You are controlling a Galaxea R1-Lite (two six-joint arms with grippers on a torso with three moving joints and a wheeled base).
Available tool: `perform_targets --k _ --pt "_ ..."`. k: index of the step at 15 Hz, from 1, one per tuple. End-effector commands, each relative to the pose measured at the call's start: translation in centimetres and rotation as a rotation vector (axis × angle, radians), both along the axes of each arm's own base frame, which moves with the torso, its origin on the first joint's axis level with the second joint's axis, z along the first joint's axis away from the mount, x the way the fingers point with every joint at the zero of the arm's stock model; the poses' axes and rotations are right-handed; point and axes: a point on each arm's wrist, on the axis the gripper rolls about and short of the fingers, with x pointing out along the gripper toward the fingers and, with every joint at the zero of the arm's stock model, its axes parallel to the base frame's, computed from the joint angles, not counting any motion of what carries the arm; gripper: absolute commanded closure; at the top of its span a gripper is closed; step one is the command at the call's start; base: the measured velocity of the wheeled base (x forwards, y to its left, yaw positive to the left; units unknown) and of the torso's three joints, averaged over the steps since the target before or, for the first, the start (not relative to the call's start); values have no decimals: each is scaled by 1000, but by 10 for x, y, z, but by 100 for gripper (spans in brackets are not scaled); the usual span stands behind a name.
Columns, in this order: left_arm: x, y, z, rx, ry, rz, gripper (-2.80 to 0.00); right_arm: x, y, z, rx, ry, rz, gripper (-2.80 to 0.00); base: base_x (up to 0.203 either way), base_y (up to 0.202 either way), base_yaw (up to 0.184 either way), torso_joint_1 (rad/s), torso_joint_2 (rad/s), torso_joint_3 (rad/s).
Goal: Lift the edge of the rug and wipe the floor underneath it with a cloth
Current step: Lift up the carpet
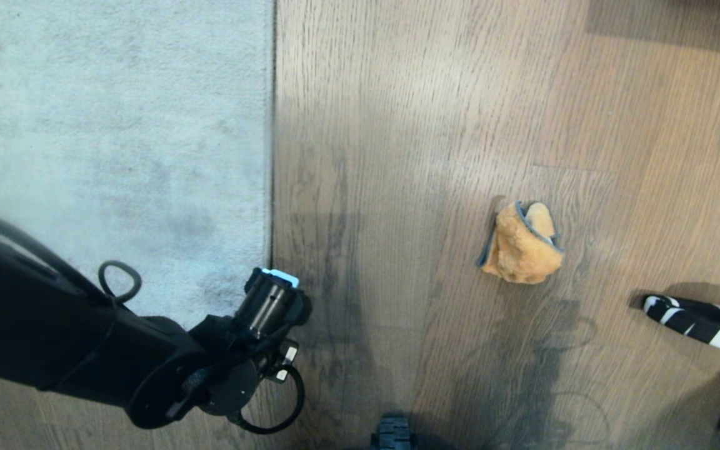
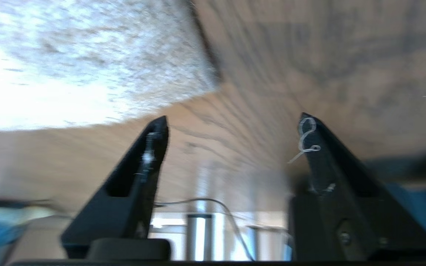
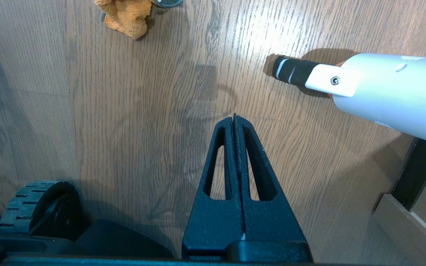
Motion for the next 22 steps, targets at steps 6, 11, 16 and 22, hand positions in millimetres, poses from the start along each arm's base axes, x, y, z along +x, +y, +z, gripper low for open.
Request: perform_targets --k 6,11,16,22 --pt "-1 -12 4 167 18 25 -280 0 0 0 0 -1 0 0 0 0 0 0 0 0" --pt "-3 -15 2 234 44 26 -280 0 0 0 0 -1 0 0 0 0 0 0 0 0" --pt "-5 -12 -1 326 46 34 -280 0 0 0 0 -1 0 0 0 0 0 0 0 0" --pt "-6 -11 -5 402 25 72 -280 0 0 0 0 -1 0 0 0 0 0 0 0 0"
